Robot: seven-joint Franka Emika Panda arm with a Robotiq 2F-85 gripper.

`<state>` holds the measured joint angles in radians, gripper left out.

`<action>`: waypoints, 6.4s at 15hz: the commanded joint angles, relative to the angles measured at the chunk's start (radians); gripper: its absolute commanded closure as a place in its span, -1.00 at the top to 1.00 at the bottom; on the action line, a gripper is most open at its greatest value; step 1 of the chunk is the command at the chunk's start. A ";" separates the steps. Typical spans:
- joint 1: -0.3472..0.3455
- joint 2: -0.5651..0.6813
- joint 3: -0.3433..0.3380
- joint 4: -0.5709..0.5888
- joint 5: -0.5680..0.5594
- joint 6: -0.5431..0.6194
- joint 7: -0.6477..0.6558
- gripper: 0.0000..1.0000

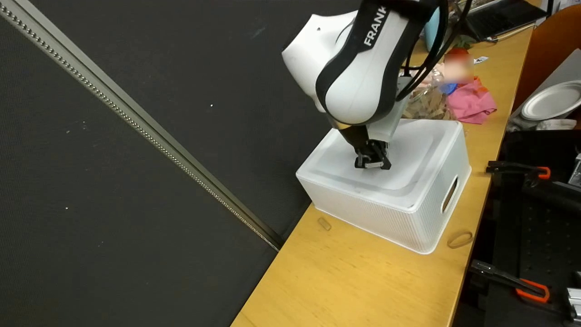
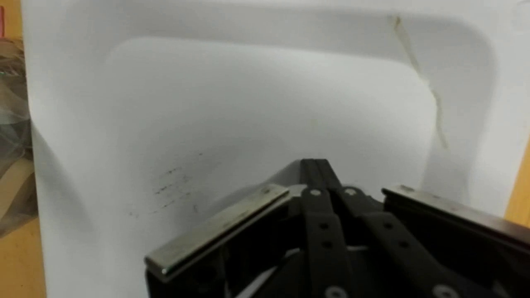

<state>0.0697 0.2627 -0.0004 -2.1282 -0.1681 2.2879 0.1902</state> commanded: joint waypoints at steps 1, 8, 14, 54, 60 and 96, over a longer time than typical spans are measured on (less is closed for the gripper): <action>0.012 -0.028 -0.012 -0.044 -0.047 0.004 0.030 -1.00; -0.019 -0.012 -0.049 -0.048 -0.059 0.208 0.056 -1.00; -0.049 -0.007 -0.078 -0.060 -0.034 0.341 0.041 -1.00; -0.025 0.195 0.042 0.146 0.085 0.485 -0.172 -1.00; -0.033 0.196 0.100 0.158 0.150 0.451 -0.240 -1.00; 0.015 -0.028 0.056 0.042 0.092 0.420 -0.207 -0.39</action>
<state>0.0291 0.3450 0.1551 -2.0235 0.0090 2.7466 -0.1543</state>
